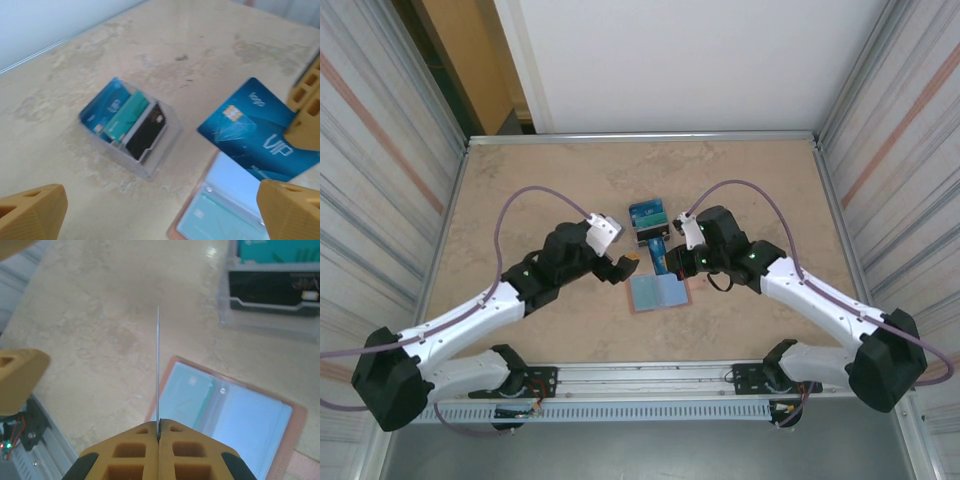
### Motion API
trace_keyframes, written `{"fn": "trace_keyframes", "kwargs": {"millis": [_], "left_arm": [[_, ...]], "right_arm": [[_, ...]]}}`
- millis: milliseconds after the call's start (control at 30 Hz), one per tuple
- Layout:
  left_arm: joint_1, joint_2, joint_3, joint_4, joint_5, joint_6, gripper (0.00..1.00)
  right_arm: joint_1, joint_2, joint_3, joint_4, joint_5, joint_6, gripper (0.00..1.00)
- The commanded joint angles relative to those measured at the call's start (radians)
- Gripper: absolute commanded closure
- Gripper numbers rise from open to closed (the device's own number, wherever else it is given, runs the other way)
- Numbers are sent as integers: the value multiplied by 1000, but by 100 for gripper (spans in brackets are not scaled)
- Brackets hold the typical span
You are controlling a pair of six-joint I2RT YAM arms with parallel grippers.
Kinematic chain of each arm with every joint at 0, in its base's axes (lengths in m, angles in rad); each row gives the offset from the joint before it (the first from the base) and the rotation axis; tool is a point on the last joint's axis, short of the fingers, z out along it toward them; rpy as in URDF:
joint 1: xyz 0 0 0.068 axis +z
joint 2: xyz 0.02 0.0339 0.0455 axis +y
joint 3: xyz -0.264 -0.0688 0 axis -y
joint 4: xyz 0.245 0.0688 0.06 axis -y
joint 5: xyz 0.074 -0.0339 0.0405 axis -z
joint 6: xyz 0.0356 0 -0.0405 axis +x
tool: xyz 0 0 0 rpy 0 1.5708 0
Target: Take the credit cards out of the card holder
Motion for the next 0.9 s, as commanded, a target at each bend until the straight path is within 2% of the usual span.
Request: {"fn": "trace_keyframes", "kwargs": {"millis": [0,167,433,600,633,700,800,867], "left_arm": [[37,-9,59,-73,301,129,6],[61,2,114,-147,398,213,14],[61,31,184,-242,623,318,36],[60,74,217,-279,704,346,77],[58,79,220,-282,707,351,82],[51,86,225,-287,709,362,84],[39,91,231,-292,716,379,98],[34,91,230,-294,716,386,100]], "right_arm": [[31,-43,56,-37,-55,-132,100],[75,-67,109,-118,-91,-231,100],[116,-91,147,-205,-96,-301,100],[121,-104,158,-215,-106,-324,100],[120,-106,159,-213,-106,-326,100],[121,-105,162,-210,-110,-330,100],[121,-105,160,-204,-111,-334,100],[120,-109,156,-194,-107,-333,100]]}}
